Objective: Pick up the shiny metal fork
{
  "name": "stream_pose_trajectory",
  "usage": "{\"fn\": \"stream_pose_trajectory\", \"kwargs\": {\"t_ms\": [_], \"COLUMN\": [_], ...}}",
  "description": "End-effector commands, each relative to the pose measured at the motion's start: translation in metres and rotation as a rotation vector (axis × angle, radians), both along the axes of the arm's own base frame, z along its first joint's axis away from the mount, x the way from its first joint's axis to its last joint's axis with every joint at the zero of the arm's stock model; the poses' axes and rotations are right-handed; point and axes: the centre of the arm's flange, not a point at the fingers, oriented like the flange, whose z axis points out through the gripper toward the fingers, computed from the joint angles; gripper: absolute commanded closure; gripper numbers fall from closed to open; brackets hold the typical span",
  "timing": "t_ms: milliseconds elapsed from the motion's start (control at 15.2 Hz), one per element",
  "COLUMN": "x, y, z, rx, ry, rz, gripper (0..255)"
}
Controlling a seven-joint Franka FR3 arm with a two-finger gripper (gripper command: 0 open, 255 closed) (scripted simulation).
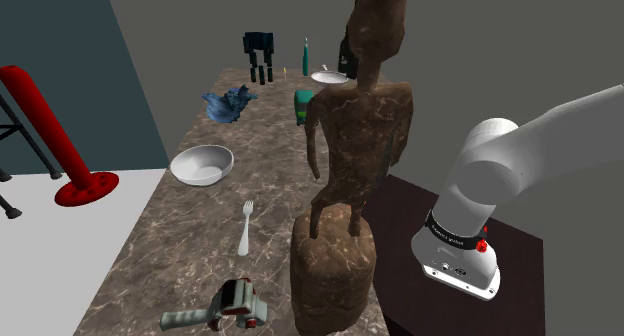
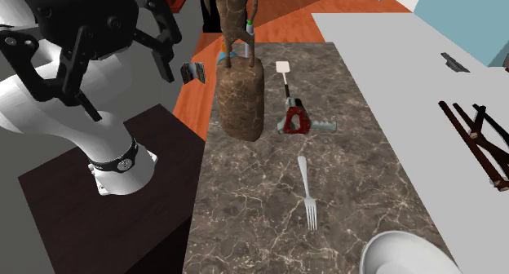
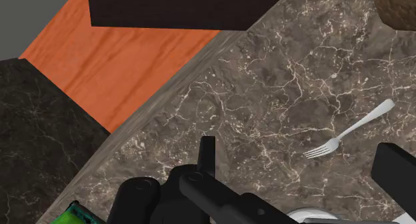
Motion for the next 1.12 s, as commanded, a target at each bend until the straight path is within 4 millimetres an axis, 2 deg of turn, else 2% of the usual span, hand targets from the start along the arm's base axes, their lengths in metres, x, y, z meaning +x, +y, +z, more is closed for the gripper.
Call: {"fn": "stream_pose_trajectory", "kwargs": {"t_ms": [0, 528, 1056], "x": [0.0, 0.023, 0.055], "y": [0.0, 0.07, 0.135], "z": [0.0, -0.076, -0.153], "rx": [0.0, 0.007, 0.015], "ry": [0.0, 0.038, 0.075], "rz": [0.0, -0.174, -0.347], "gripper": [0, 0, 0]}}
